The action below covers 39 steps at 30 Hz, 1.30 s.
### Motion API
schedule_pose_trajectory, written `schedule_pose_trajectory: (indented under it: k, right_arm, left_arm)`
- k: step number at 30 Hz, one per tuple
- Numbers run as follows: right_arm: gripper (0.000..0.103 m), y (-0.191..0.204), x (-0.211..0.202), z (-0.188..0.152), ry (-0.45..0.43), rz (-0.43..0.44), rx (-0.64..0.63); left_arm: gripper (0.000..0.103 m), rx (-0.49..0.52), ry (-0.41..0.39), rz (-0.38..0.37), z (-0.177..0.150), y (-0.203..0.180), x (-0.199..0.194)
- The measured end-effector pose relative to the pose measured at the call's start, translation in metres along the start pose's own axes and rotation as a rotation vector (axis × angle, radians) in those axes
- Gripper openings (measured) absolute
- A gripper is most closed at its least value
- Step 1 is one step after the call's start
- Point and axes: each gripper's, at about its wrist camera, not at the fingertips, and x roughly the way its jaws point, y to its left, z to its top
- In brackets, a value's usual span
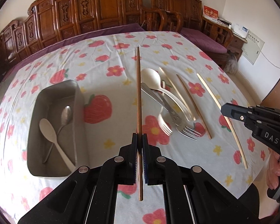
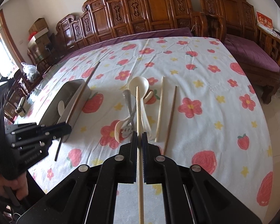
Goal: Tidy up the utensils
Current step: 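Drop the dark chopstick into the tray with the left tool while the right tool carries the bamboo one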
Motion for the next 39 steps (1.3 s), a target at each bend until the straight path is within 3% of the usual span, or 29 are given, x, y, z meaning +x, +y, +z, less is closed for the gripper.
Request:
schedule_pose_trajectory:
  k: [21, 39]
  right_arm:
    - [0.006, 0.078, 0.011, 0.03, -0.023, 0.076, -0.058]
    - [0.006, 0.154, 0.045, 0.068, -0.022, 0.114, -0.096]
  left_arm:
    - [0.004, -0.048, -0.045, 0.072, 0.011, 0.1, -0.025]
    - [0.004, -0.099, 0.031, 0.071, -0.009, 0.165, 0.02]
